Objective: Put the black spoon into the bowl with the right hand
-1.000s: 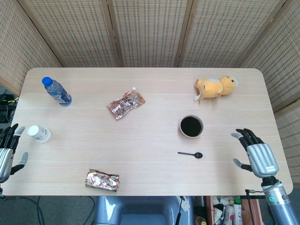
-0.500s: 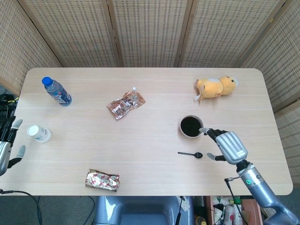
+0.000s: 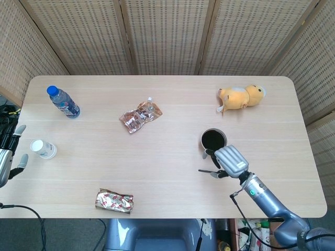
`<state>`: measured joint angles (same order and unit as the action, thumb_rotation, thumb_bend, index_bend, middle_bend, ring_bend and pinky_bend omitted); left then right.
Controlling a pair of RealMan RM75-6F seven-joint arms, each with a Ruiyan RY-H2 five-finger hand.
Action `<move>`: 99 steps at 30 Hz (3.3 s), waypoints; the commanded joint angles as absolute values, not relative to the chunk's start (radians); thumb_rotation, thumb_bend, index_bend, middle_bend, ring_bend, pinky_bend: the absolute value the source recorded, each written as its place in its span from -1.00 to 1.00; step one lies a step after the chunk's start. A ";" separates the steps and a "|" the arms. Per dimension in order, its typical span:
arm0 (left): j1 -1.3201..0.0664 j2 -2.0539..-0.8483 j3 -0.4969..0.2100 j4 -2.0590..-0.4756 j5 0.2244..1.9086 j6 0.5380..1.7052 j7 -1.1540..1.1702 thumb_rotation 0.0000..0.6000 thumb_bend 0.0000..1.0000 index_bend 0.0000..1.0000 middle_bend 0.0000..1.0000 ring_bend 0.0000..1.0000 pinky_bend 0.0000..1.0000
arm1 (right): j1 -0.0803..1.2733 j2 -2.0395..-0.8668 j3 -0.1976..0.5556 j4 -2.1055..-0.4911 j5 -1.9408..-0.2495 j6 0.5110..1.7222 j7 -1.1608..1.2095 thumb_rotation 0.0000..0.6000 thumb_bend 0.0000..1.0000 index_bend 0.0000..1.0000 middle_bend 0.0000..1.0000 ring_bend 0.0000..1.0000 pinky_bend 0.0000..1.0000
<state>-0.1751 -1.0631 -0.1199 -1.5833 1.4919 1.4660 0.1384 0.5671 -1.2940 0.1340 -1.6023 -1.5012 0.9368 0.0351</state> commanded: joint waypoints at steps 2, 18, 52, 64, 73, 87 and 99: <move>-0.180 -1.064 -0.121 -1.578 1.492 1.464 0.134 1.00 -0.11 -1.00 -1.00 -1.00 -1.00 | 0.593 -1.323 0.132 -1.582 -1.456 0.894 0.010 1.00 -0.38 -0.06 0.79 0.83 1.00; -0.193 -1.072 -0.117 -1.561 1.495 1.459 0.119 1.00 -0.11 -1.00 -1.00 -1.00 -1.00 | 0.654 -1.413 0.121 -1.500 -1.314 0.792 -0.067 1.00 -0.22 -0.04 0.83 0.88 1.00; -0.198 -1.085 -0.096 -1.548 1.517 1.468 0.102 1.00 -0.11 -1.00 -1.00 -1.00 -1.00 | 0.672 -1.556 0.063 -1.344 -1.140 0.810 -0.342 1.00 -0.14 -0.02 0.84 0.88 1.00; -0.197 -1.085 -0.091 -1.563 1.521 1.473 0.117 1.00 -0.11 -1.00 -1.00 -1.00 -1.00 | 0.651 -1.563 0.037 -1.302 -1.162 0.818 -0.320 1.00 -0.14 -0.01 0.84 0.88 1.00; -0.197 -1.079 -0.090 -1.584 1.527 1.479 0.134 1.00 -0.11 -1.00 -1.00 -1.00 -1.00 | 0.627 -1.559 0.022 -1.266 -1.192 0.839 -0.294 1.00 -0.14 0.00 0.84 0.88 1.00; -0.188 -1.068 -0.085 -1.610 1.525 1.489 0.157 1.00 -0.11 -1.00 -1.00 -1.00 -1.00 | 0.614 -1.579 0.005 -1.183 -1.246 0.832 -0.258 1.00 -0.14 0.02 0.83 0.88 1.00; -0.187 -1.071 -0.084 -1.612 1.524 1.488 0.161 1.00 -0.12 -1.00 -1.00 -1.00 -1.00 | 0.631 -1.569 0.023 -1.159 -1.272 0.822 -0.245 1.00 -0.14 0.03 0.83 0.88 1.00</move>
<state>-0.1867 -1.0712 -0.0843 -1.6124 1.5239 1.4882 0.1611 0.6309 -1.5712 0.0217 -1.1566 -1.2707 0.8217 -0.2453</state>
